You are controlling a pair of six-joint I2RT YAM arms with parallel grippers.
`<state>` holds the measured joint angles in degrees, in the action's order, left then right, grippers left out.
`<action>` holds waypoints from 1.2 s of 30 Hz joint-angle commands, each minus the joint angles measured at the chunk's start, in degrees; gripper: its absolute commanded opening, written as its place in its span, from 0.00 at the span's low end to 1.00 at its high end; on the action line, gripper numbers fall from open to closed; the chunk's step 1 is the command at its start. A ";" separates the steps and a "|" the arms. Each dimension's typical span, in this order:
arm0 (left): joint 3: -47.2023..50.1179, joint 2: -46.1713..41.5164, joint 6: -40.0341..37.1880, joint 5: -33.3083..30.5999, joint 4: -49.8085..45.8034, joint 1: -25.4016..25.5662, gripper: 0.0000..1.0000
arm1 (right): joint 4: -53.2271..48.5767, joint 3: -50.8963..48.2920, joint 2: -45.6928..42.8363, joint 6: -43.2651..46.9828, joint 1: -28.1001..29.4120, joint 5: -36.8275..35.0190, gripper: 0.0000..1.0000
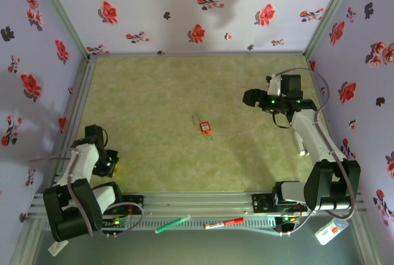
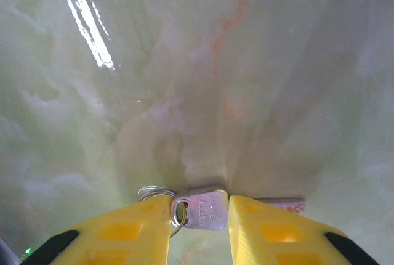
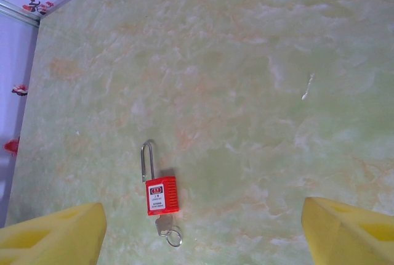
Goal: Unlock with the key
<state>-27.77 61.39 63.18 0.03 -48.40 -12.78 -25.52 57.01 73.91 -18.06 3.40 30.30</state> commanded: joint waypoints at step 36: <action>-1.34 -12.21 0.85 5.69 -9.64 3.55 0.55 | 0.34 -1.25 -1.03 -0.20 0.38 1.82 0.83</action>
<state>-31.31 49.58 62.67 6.07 -54.68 -9.58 -25.32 56.29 73.91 -18.11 3.40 30.74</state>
